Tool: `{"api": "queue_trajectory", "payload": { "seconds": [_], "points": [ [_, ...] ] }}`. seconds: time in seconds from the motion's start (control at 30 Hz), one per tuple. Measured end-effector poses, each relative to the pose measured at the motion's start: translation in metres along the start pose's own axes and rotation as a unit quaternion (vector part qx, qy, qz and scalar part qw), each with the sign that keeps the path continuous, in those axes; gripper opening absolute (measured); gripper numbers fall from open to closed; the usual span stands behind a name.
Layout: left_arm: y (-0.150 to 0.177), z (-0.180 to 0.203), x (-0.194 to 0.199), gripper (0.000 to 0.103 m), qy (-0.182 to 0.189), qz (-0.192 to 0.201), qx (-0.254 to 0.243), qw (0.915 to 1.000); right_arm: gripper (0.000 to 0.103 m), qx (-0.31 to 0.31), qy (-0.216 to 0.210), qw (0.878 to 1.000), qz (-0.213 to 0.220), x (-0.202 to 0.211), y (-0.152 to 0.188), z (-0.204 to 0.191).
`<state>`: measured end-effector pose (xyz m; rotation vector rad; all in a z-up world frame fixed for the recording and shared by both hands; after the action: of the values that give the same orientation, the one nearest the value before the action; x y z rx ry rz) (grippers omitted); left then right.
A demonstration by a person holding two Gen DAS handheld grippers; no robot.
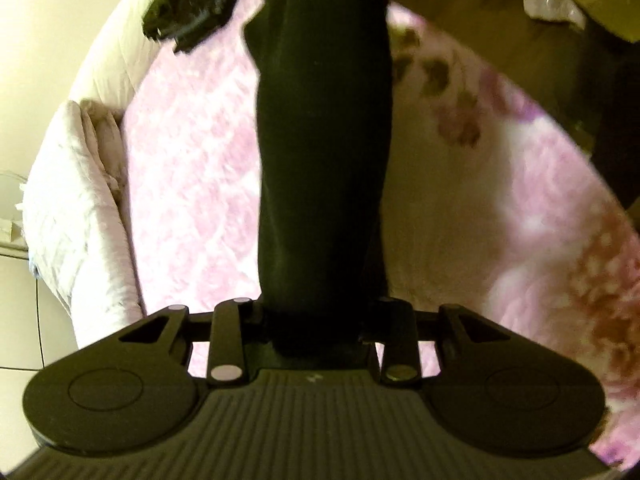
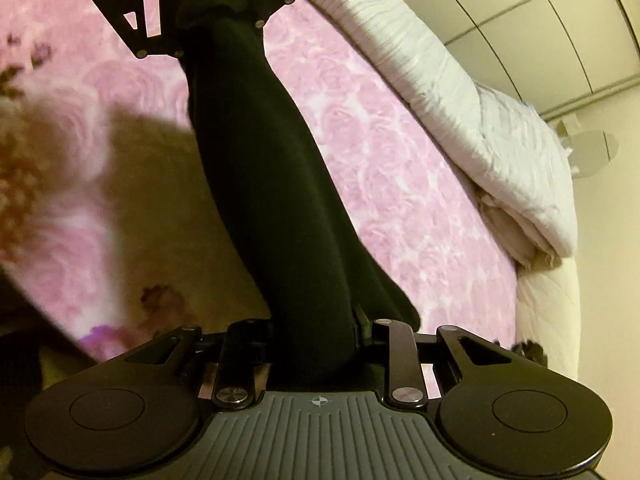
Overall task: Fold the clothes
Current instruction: 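Carry the folded jacket with both grippers onto the stack of dark clothes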
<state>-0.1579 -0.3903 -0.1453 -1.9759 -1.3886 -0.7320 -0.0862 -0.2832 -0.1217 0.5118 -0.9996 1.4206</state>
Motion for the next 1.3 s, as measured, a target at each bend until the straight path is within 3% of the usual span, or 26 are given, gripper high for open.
{"api": "queue_trajectory", "payload": {
  "seconds": [0.27,0.47,0.6,0.93,1.3],
  "points": [
    [-0.073,-0.016,0.043,0.028,0.001,0.046,-0.033,0.9984,0.027,-0.093,0.002,0.995,-0.027,0.08,0.039,0.016],
    [-0.16,-0.03,0.023,0.028,0.013,0.077,-0.066,0.9947,0.027,-0.142,0.009,0.988,-0.051,0.106,0.108,0.042],
    [-0.228,-0.048,-0.001,0.027,0.015,0.089,-0.068,0.9936,0.027,-0.167,0.022,0.984,-0.06,0.111,0.167,0.079],
    [-0.38,-0.141,-0.056,0.027,-0.018,0.113,-0.034,0.9929,0.027,-0.176,0.054,0.981,-0.063,0.118,0.307,0.217],
    [-0.489,-0.322,-0.157,0.027,-0.113,0.149,0.004,0.9823,0.027,-0.141,0.124,0.981,-0.054,0.09,0.399,0.43]
  ]
}}
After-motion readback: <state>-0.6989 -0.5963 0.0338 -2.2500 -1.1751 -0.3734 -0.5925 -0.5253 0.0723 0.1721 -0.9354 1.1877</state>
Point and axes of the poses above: each gripper's, at about its wrist camera, not at the fingertips, and x roughly against the way its jaws point, z to its right, y to its underside, the point moved 8 cm from there along -x, roughly the way its jaws point, and after that the axes turned 5 degrees about -y, right-handed, at the moved point
